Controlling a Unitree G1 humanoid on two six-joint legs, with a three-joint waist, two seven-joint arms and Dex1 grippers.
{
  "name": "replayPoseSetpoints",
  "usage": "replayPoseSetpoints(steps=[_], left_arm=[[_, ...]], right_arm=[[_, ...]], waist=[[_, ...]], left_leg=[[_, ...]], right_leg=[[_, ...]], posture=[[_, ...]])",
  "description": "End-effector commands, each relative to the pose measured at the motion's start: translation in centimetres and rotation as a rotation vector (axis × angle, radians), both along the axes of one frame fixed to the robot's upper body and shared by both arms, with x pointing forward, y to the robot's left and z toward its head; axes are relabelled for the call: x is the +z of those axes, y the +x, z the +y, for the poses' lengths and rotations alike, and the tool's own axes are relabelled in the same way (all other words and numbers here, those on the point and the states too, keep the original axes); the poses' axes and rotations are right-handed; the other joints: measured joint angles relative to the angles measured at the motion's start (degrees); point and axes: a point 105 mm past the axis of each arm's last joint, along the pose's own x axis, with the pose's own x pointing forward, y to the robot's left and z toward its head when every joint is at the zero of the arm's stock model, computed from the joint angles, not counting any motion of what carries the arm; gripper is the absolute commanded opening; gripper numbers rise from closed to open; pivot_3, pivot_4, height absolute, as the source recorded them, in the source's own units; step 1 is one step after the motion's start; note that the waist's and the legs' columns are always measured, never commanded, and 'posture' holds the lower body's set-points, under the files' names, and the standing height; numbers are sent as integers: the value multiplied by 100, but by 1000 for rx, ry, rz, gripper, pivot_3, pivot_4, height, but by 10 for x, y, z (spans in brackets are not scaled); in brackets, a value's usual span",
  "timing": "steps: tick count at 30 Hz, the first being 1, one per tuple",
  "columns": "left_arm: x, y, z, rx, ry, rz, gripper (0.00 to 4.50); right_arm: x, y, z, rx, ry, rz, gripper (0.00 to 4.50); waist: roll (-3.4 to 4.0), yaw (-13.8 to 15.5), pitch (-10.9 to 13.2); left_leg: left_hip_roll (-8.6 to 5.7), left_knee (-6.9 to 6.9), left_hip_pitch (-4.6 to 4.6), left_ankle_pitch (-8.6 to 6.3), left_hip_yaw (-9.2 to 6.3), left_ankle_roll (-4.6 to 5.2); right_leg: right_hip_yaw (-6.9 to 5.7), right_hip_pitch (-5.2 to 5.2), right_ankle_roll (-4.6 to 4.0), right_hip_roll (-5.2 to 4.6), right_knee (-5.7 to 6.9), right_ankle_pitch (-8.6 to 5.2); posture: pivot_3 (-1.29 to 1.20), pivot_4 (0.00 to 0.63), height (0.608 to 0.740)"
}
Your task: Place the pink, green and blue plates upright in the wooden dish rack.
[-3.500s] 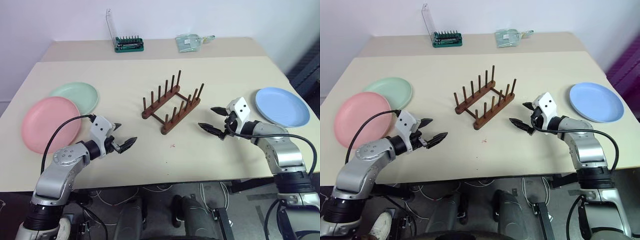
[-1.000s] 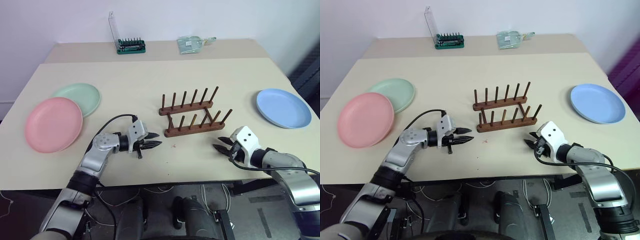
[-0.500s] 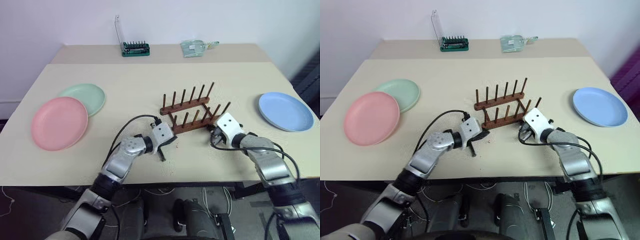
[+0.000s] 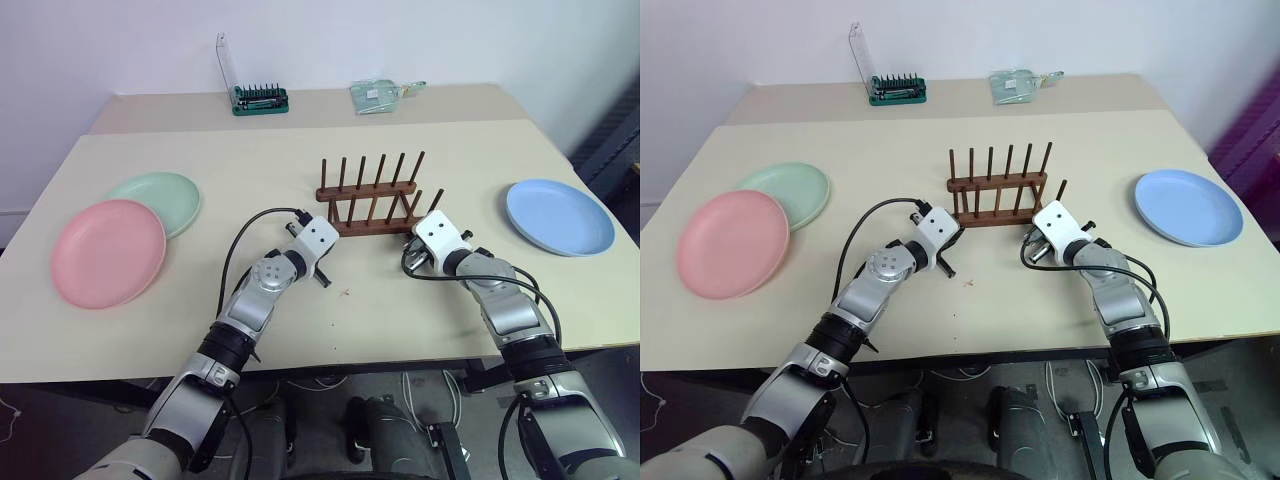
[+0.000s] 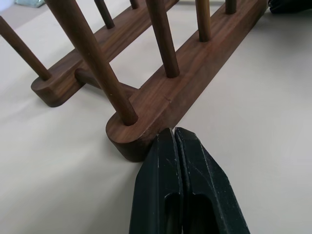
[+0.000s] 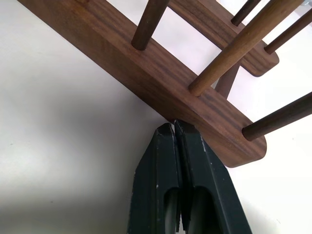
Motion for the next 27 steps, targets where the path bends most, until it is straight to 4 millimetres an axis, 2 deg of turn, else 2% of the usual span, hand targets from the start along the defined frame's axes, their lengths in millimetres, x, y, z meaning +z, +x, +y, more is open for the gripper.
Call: replayPoseSetpoints(steps=[1, 4, 7, 10, 12, 14, 15, 16, 17, 18, 19, 21, 23, 24, 27], left_arm=[[-10, -9, 21, 1, 47, 5, 0], [28, -23, 30, -60, -74, -54, 0], [68, -41, 56, -103, -179, -108, 0], [91, -41, 90, -1, -256, -124, 883], [116, -26, 155, 324, -246, -240, 1817], [137, -25, 207, 587, -304, -313, 2909], [142, -27, 221, 663, -352, -324, 3329], [152, -33, 246, 793, -416, -358, 3883], [161, -45, 271, 924, -492, -401, 3883], [164, -60, 297, 1061, -554, -427, 3883], [159, -77, 320, 1201, -596, -422, 3883], [135, -106, 348, 1418, -605, -357, 3883], [115, -126, 357, 1530, -656, -295, 3883], [99, -135, 354, 1568, -698, -240, 3883], [71, -150, 340, 1589, -781, -125, 3883]], right_arm=[[21, -10, 3, 75, 8, -61, 38], [35, -32, 11, 213, 21, -75, 38], [40, -60, 26, 387, 149, 71, 38], [52, -68, 37, 451, 214, 93, 889], [60, -71, 54, 521, 240, 97, 1847], [63, -69, 63, 541, 249, 92, 2935], [63, -67, 64, 538, 251, 91, 3390], [61, -64, 66, 539, 247, 93, 3910], [58, -61, 68, 540, 224, 89, 3910], [54, -58, 70, 546, 198, 84, 3910], [50, -55, 73, 555, 183, 85, 3910], [48, -52, 78, 576, 182, 89, 3910], [47, -49, 80, 589, 185, 88, 3910], [47, -47, 81, 594, 183, 86, 3910], [46, -42, 84, 606, 176, 79, 3910]], waist=[[0, -31, 0], [3, -81, 4], [-1, -112, 21], [-1, -101, 21], [-1, -101, 21], [-5, -114, 24], [-13, -110, 29], [-16, -104, 31], [-16, -102, 31], [-19, -102, 32], [-26, -104, 35], [-32, -114, 36], [-35, -106, 39], [-44, -84, 42], [-72, 9, 48]], left_leg=[[1, -7, -1, 0, 1, 0], [3, -22, -6, -1, 3, -1], [7, -28, -14, -1, 2, -1], [12, -21, -11, -1, -2, -2], [9, -20, -7, -3, -3, -4], [9, -19, -8, -3, -3, -4], [9, -19, -9, -2, -6, -4], [9, -21, -11, -2, -8, -3], [8, -23, -13, -2, -8, -3], [4, -24, -14, -3, -6, -2], [1, -25, -15, -5, -3, 0], [-6, -24, -15, -9, 4, 8], [-10, -24, -13, -12, 14, 12], [-12, -23, -13, -12, 13, 12], [-11, -7, -14, -12, 4, 9]], right_leg=[[0, -3, 1, 0, -1, 0], [1, -16, 3, 3, 0, -2], [1, -27, 4, 4, 1, -3], [-1, -22, -7, 2, 1, -9], [-1, -16, -9, -2, -1, -10], [0, -19, -9, -1, -3, -10], [-1, -19, -8, 0, -4, -10], [-3, -20, -7, 3, -4, -10], [-5, -21, -5, 6, -5, -10], [-4, -20, 2, 4, -7, -10], [-4, -19, 17, 0, -7, -6], [-1, -17, 28, -8, -9, -5], [5, -17, 32, -14, -9, -4], [5, -16, 33, -15, -8, -5], [1, -8, 20, -15, -8, -11]], posture=[[0, 150, 730], [0, 150, 730], [0, 150, 730], [0, 150, 730], [0, 150, 730], [0, 150, 730], [0, 150, 730], [0, 150, 730], [0, 150, 730], [0, 150, 730], [0, 150, 730], [0, 150, 730], [0, 150, 730], [0, 150, 730], [0, 150, 730]])
